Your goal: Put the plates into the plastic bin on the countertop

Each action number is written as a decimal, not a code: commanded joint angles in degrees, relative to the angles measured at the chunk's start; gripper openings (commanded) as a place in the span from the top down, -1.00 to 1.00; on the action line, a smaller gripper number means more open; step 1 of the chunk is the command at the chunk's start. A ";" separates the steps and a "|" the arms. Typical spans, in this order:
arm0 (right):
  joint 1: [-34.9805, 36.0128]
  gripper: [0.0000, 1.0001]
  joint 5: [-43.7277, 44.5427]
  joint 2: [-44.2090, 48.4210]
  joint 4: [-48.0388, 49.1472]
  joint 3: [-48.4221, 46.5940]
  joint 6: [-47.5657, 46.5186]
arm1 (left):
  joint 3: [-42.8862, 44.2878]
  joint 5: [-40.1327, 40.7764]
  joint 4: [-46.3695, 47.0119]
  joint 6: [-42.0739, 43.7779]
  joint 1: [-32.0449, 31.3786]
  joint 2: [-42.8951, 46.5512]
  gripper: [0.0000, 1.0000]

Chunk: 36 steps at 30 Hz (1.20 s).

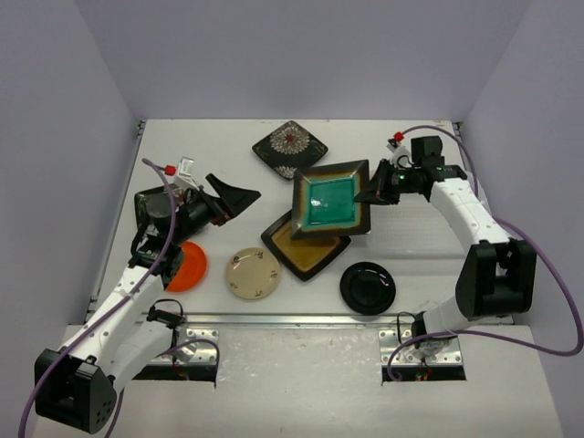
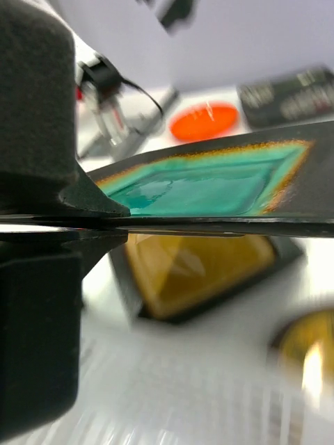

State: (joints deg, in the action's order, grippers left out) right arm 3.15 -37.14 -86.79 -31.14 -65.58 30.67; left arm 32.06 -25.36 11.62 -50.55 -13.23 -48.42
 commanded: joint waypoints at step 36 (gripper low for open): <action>-8.45 1.00 43.00 -2.63 -33.16 -34.19 -19.90 | 8.27 -5.75 -32.61 28.57 -0.21 -1.05 -1.00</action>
State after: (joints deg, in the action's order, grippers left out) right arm -7.56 6.08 -92.50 -69.32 -100.20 10.31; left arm 37.51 -28.71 -21.44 -23.90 -13.23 -49.28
